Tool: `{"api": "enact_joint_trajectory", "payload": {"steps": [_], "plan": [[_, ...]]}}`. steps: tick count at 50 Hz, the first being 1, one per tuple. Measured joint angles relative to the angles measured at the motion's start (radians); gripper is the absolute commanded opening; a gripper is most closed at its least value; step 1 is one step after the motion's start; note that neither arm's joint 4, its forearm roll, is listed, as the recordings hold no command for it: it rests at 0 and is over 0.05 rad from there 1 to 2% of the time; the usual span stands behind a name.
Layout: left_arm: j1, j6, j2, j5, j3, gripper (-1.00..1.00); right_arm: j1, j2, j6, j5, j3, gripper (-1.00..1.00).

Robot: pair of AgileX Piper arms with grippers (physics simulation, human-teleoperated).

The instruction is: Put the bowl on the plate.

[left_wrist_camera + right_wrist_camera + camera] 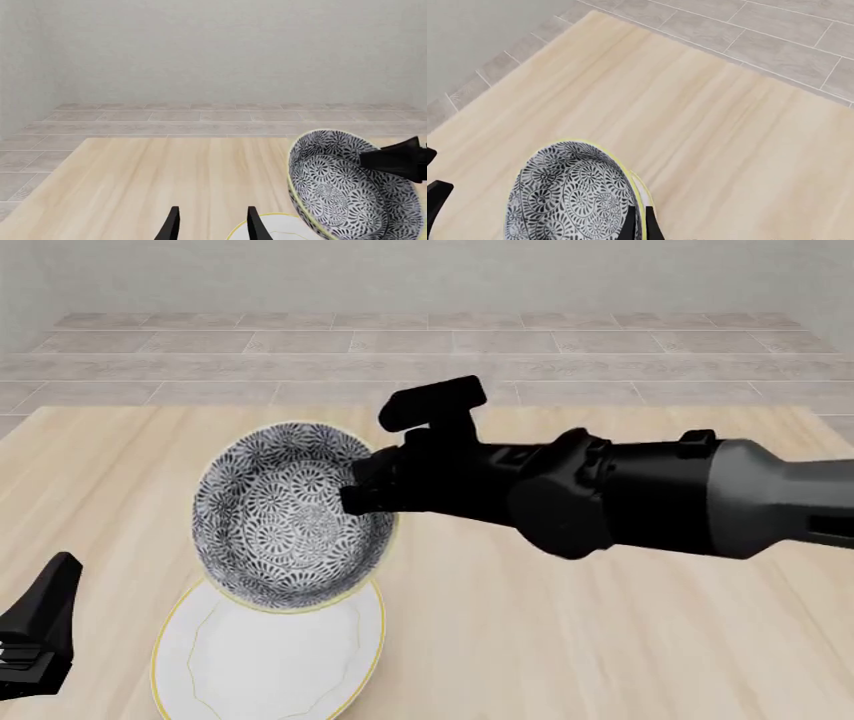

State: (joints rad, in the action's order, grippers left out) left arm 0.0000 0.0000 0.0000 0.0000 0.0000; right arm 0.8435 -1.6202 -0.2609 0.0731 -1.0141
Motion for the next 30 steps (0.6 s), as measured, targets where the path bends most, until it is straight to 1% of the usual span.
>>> {"api": "enact_joint_trajectory", "payload": {"steps": [14, 30], "plan": [[0.0, 0.0, 0.0, 0.0, 0.0, 1.0, 0.015, -0.023, -0.007, 0.004, 0.004, -1.0], [0.0, 0.0, 0.0, 0.0, 0.0, 1.0, 0.037, -0.041, -0.053, 0.018, 0.017, -1.0]]}}
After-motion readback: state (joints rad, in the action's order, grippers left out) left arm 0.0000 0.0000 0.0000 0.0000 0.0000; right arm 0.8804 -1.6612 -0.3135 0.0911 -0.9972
